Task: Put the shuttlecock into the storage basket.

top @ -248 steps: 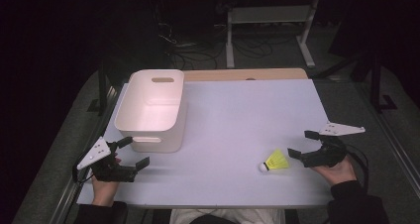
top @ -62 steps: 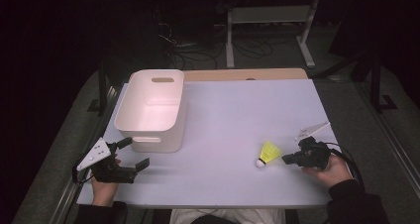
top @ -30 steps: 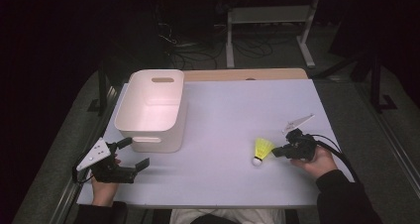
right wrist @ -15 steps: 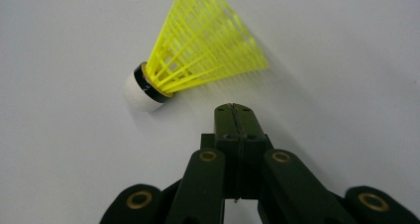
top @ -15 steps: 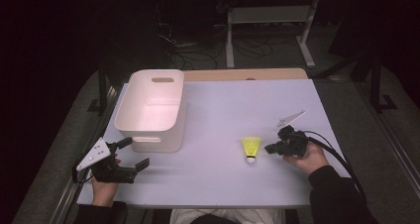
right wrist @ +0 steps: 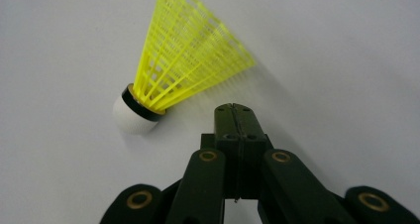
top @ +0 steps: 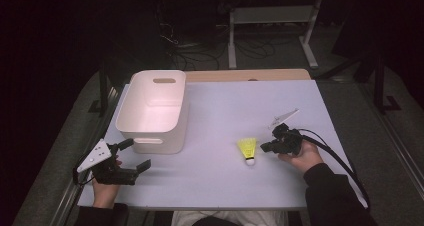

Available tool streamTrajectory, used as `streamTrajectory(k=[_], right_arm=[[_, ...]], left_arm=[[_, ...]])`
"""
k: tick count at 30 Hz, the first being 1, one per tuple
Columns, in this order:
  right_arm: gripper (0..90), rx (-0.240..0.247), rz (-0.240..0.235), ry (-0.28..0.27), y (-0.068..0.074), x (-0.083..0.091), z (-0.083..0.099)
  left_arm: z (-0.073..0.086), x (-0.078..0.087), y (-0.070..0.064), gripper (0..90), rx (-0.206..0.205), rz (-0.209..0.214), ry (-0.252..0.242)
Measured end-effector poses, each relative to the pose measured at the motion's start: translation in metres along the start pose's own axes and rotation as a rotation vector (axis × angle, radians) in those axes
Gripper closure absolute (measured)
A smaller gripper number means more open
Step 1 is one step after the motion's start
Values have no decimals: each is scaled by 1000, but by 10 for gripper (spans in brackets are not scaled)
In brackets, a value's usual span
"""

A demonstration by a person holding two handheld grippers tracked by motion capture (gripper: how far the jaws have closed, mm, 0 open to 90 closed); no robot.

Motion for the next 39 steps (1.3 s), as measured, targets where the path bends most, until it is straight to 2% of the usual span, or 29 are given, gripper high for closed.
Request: streamTrajectory(k=[20,27,39], right_arm=[[887,26,-16,-14,5,-11,-20],[887,40,-32,-15,11,-15,-26],[887,46,-41,-20,15,-18,-30]], left_arm=[[0,0,0,0,0,3,-2],[0,0,0,0,2,3,-3],[0,0,0,0,2,4,-3]])
Point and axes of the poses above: each handheld gripper's, and its own axes: x roughly backward along the jaws, z roughly out of its underside, y roughly to its left, the point moved 4 cm from there along -x, roughly forward along the jaws, and after that the axes turned 4 degrees about y, right-handed, at the moved point
